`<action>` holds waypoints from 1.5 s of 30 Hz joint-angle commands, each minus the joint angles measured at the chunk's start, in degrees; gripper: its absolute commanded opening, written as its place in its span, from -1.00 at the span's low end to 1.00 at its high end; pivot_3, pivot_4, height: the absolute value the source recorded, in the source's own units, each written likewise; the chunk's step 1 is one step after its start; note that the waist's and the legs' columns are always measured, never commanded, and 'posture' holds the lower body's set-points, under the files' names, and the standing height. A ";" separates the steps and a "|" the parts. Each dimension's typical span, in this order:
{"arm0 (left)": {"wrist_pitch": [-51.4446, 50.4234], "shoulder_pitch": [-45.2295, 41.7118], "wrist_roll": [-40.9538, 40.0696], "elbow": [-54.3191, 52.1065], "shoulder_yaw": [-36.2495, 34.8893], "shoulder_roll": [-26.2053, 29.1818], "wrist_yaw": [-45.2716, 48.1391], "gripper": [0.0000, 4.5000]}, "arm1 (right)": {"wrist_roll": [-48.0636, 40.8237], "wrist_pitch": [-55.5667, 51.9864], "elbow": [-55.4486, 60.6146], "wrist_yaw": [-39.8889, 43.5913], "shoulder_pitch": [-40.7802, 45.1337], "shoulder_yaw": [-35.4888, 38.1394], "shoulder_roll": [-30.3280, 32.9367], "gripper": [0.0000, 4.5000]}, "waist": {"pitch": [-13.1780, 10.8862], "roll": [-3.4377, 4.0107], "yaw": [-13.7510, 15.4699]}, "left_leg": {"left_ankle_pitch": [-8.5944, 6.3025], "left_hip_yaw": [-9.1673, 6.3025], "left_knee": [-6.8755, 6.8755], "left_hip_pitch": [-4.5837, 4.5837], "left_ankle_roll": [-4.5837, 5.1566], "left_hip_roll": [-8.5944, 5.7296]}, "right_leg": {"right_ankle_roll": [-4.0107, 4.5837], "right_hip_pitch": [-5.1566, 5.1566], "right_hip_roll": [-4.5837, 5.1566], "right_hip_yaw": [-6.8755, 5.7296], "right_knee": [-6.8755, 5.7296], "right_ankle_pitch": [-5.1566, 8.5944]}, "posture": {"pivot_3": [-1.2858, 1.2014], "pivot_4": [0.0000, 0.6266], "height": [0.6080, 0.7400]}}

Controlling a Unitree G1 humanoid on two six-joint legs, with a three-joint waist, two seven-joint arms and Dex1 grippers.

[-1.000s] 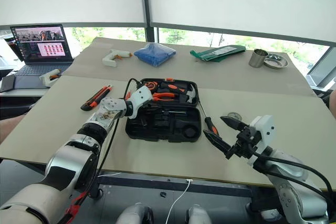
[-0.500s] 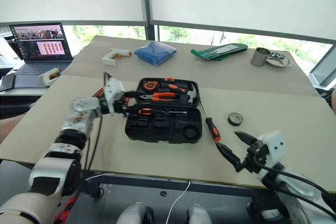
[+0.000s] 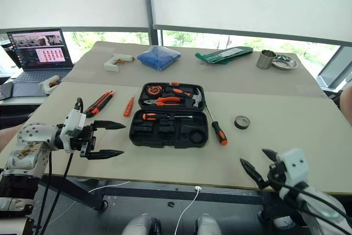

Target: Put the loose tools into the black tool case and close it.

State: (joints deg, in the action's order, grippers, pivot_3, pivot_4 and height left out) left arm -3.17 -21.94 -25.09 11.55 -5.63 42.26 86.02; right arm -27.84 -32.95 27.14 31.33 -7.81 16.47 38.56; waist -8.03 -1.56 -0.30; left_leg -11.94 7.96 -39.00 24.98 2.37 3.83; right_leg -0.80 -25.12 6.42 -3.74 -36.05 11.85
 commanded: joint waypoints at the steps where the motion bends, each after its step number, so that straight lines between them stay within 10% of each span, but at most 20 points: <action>1: -0.54 -0.31 -1.76 -3.63 -0.35 -1.13 -1.90 0.97 | -2.67 -14.61 0.26 -2.73 11.69 -5.37 2.47 1.00 | 0.00 0.00 0.07 | 0.03 0.00 0.01 0.00 0.06 0.00 | 0.00 0.05 -0.01 0.00 0.00 0.00 | 0.03 -0.52 0.98; 12: -1.16 -0.70 -1.18 -4.35 1.36 -2.19 -3.78 0.97 | 6.64 -33.25 -15.48 -12.04 32.97 -18.41 -1.47 1.00 | 0.00 -0.01 0.59 | 0.09 0.04 0.11 0.35 0.58 -0.14 | -0.09 -0.08 -0.10 -0.08 0.06 -0.19 | 0.03 -0.52 0.98; 23: -1.45 -0.36 -4.70 -8.04 1.06 -5.61 -5.50 1.00 | 8.27 -30.60 -12.27 -16.97 31.45 -13.00 -8.46 -0.51 | 0.00 -0.01 0.29 | 0.17 0.02 0.04 0.28 0.49 -0.07 | -0.23 -0.03 -0.11 -0.08 0.02 -0.15 | 0.03 -0.52 0.98; 29: -6.88 -0.68 -10.51 -12.31 -1.73 -8.38 -11.58 1.00 | 9.07 -24.38 -3.00 -19.64 27.21 -8.54 -12.10 -0.54 | -0.01 0.00 0.19 | 0.17 0.02 0.10 0.30 0.49 -0.08 | -0.20 -0.06 -0.15 -0.07 -0.01 -0.17 | 0.03 -0.52 0.98; 34: -8.90 1.17 -11.27 -13.78 -4.58 -9.10 -17.26 1.00 | 6.62 -18.12 -0.22 -11.33 29.63 -8.41 -7.75 -0.54 | -0.01 0.01 -0.41 | 0.17 0.01 0.07 0.28 0.48 -0.08 | -0.43 -0.03 -0.15 -0.05 0.00 -0.05 | 0.03 -0.52 0.98; 38: -8.20 3.78 -10.20 -13.26 -7.43 -8.13 -20.52 1.00 | 8.31 -6.50 -4.21 9.61 36.19 -21.00 1.93 -0.54 | -0.07 0.09 -1.11 | 0.18 0.03 0.10 0.20 0.47 -0.03 | -0.46 -0.06 -0.18 0.00 0.01 -0.04 | 0.03 -0.52 0.98; 45: -7.01 5.28 -8.55 -12.14 -8.53 -7.90 -23.17 1.00 | 23.06 4.27 -23.65 22.23 52.99 -41.01 2.05 -0.54 | -0.08 0.08 -0.68 | 0.22 0.05 0.12 0.15 0.39 0.03 | -0.19 -0.09 -0.32 -0.01 0.00 -0.04 | 0.03 -0.52 0.98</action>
State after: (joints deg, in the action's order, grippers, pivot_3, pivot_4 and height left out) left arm -11.17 -16.50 -33.66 0.07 -13.06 34.02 63.48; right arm -8.93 -32.61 6.75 50.78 41.99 -22.30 40.70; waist -8.11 -1.49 -0.98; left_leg -11.73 8.01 -38.88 25.16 2.76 3.86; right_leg -0.90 -25.21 6.14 -3.76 -36.04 11.76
